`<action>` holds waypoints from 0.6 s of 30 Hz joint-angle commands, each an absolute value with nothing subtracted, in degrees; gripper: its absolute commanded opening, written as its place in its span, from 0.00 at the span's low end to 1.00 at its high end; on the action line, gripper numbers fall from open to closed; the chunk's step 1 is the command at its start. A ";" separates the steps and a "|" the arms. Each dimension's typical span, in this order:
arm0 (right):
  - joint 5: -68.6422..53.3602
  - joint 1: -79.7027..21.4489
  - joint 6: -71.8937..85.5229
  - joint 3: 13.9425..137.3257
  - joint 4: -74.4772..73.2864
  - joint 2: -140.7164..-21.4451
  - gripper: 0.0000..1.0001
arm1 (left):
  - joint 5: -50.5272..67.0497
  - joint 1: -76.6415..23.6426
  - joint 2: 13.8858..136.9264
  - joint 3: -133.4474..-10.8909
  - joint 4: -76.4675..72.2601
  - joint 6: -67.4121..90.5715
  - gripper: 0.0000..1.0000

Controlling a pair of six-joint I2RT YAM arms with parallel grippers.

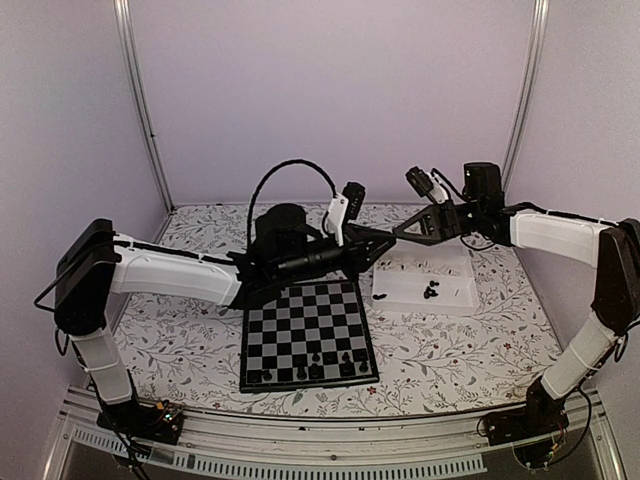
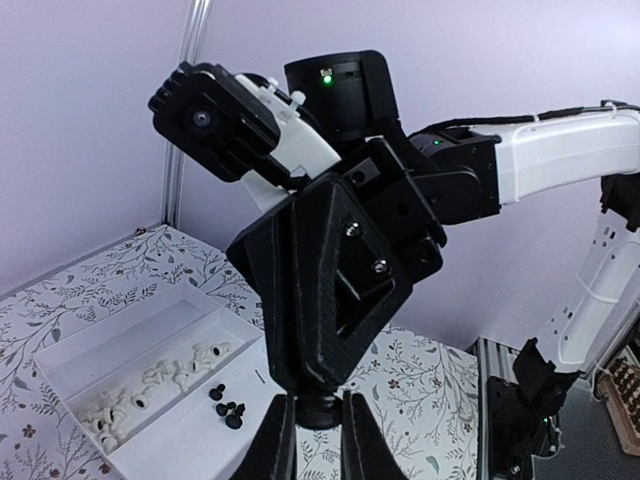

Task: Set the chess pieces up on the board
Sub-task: Place the chess piece on the chessboard.

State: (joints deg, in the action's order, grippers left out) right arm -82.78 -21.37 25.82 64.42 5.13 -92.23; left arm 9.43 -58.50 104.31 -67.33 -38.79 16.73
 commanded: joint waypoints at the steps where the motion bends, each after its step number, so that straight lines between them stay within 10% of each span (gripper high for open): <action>1: -83.22 -22.02 25.03 64.36 6.11 -92.11 0.00 | 7.62 -58.89 106.09 -68.66 -39.16 17.39 0.05; 7: -79.12 -21.94 17.65 68.55 -3.22 -91.89 0.00 | 6.53 -58.98 101.91 -67.71 -32.82 15.28 0.37; 14: -58.49 -26.79 -6.92 79.03 -26.63 -93.43 0.00 | 0.45 -57.19 84.22 -64.14 -13.54 4.85 0.51; 18: -43.12 -35.72 -17.95 84.43 -33.15 -95.58 0.00 | -7.68 -50.71 80.08 -62.44 -4.86 3.13 0.79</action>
State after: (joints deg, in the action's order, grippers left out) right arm -61.12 -27.31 -1.80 79.72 -21.02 -92.95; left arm 1.19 -56.73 83.18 -63.53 -16.82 7.88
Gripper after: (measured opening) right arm 0.057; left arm 0.701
